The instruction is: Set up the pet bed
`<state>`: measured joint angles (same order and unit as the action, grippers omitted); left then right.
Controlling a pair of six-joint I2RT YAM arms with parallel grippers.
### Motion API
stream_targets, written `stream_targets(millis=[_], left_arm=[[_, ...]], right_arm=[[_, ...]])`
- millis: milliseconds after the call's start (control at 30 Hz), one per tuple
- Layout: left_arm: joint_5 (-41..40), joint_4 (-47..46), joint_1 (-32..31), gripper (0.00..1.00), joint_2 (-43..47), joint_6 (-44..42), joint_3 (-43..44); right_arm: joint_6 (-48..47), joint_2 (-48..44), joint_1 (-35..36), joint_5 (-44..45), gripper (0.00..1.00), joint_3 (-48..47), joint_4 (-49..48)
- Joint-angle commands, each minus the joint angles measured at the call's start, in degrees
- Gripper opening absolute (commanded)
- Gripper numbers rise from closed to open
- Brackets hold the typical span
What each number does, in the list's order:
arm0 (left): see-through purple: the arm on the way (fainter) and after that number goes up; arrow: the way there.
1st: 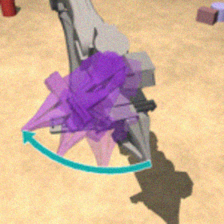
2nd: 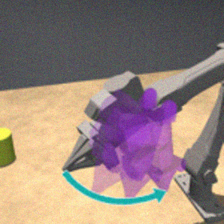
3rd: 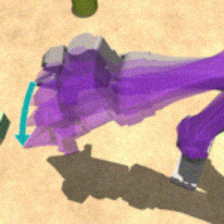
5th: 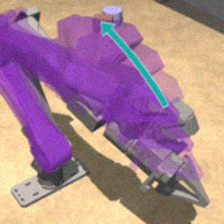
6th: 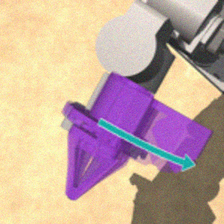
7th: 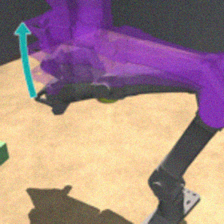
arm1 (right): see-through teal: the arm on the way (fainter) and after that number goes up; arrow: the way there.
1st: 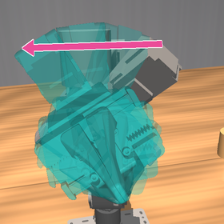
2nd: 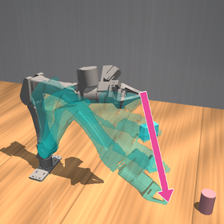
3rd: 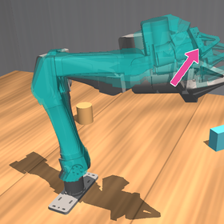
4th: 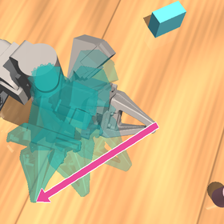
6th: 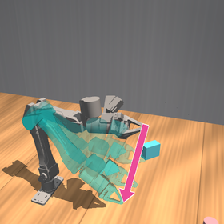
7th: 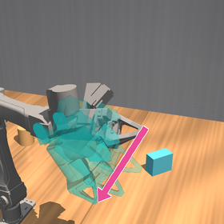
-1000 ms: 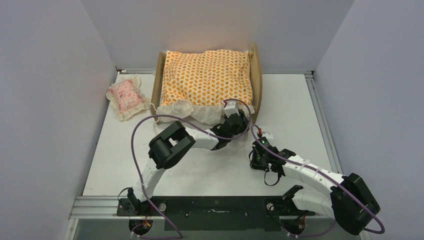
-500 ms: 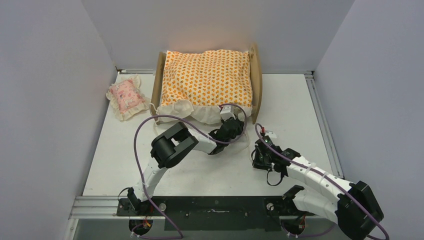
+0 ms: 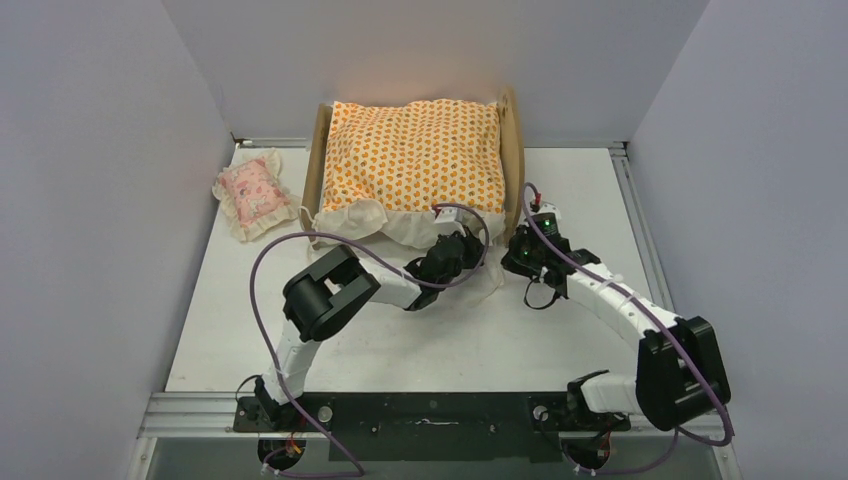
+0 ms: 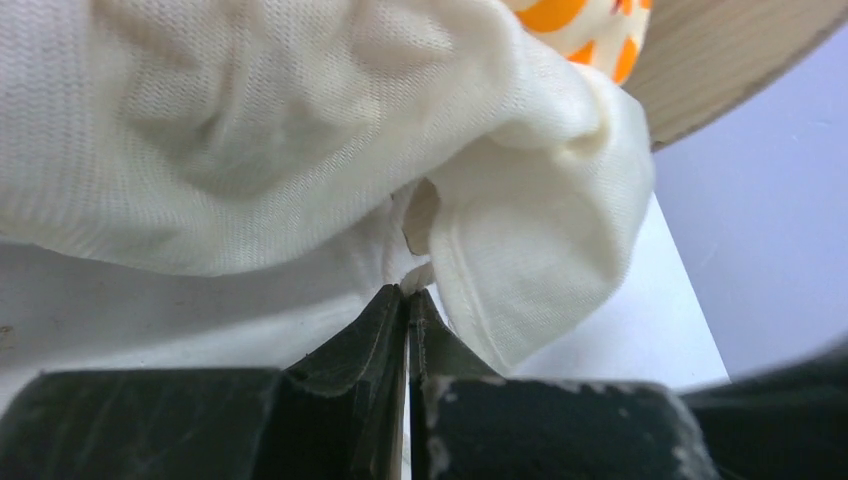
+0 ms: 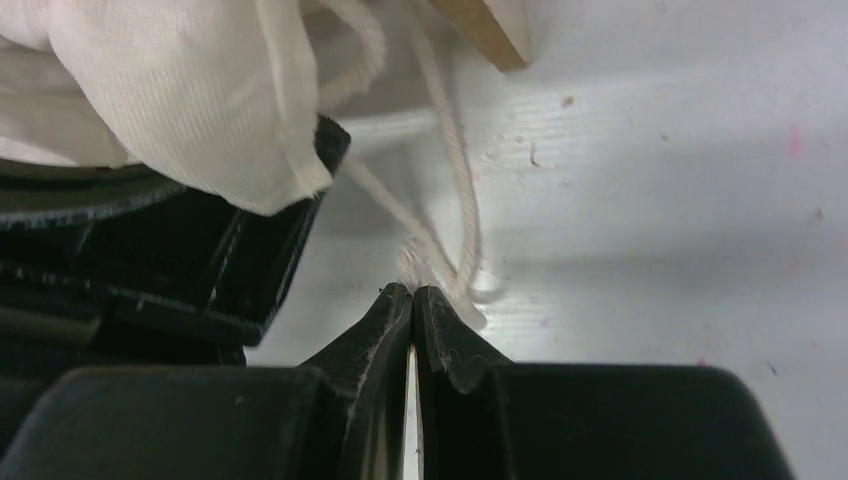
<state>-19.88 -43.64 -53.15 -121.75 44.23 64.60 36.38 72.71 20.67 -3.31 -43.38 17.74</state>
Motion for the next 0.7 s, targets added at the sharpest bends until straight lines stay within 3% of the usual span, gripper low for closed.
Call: stream_targets(millis=[0,300,667], left_arm=[[4.42,-4.68,0.41,0.0,4.23,-1.51,-1.77],[9.8,-5.9,0.75,0.0,8.17,-1.96,-6.17],[20.55,-4.75,2.47,0.0,11.47,-4.28,-8.06]], right_arm=[[-2.82,4.23,-0.27,-1.6,0.05,-1.55,-11.87],[-6.86,10.52,-1.19,-4.98,0.05,3.81,-28.46],[-11.34,17.64,-3.59,-23.9,0.15,6.89,-38.49]])
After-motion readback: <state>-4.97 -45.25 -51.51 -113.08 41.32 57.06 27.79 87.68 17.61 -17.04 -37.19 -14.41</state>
